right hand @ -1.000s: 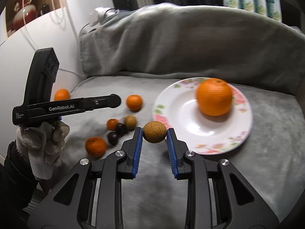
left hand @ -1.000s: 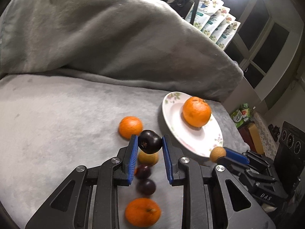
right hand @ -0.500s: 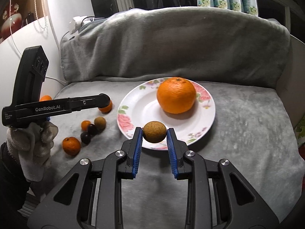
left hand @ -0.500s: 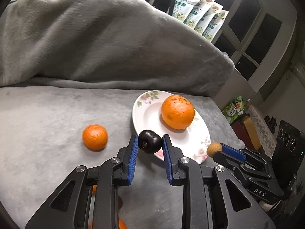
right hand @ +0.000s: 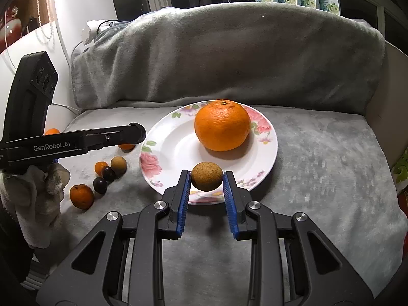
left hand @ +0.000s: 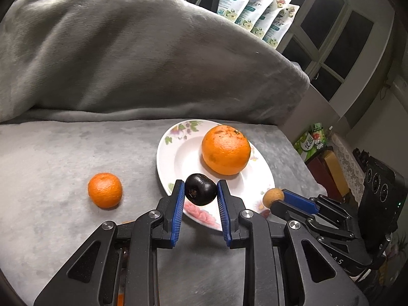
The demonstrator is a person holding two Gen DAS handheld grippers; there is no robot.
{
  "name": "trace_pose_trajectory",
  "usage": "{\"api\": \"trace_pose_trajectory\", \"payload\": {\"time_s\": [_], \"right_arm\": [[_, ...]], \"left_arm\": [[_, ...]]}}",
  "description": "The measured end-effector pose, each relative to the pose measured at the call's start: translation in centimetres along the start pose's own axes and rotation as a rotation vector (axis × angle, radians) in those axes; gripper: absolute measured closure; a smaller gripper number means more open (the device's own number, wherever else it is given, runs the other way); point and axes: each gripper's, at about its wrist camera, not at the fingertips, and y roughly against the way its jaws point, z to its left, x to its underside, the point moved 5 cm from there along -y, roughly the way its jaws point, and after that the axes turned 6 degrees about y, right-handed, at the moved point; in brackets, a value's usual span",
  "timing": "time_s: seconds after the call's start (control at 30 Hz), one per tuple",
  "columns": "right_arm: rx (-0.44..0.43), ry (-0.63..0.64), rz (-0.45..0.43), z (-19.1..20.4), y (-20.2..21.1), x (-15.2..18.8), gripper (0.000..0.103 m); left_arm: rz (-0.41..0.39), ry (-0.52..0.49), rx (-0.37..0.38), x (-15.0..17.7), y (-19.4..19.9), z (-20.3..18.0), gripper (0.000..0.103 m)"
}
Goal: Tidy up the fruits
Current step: 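Carry both fruits to the plate and open both tools, then move both tools back toward the remaining small fruits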
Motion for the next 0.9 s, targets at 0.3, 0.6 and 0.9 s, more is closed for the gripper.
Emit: {"api": "trace_pose_trajectory", "payload": {"time_s": [0.3, 0.6, 0.9], "right_arm": [[-0.001, 0.002, -0.002, -0.4, -0.2, 0.0, 0.075], [0.035, 0.035, -0.029, 0.2, 0.6, -0.1, 0.023], [0.041, 0.057, -0.028, 0.7, 0.8, -0.2, 0.015]], "left_arm": [[0.004, -0.019, 0.000, 0.1, -0.1, -0.6, 0.075], [-0.028, -0.018, -0.025, -0.3, 0.5, -0.8, 0.030], [-0.026, -0.013, -0.053, -0.3, 0.6, -0.6, 0.021]]}}
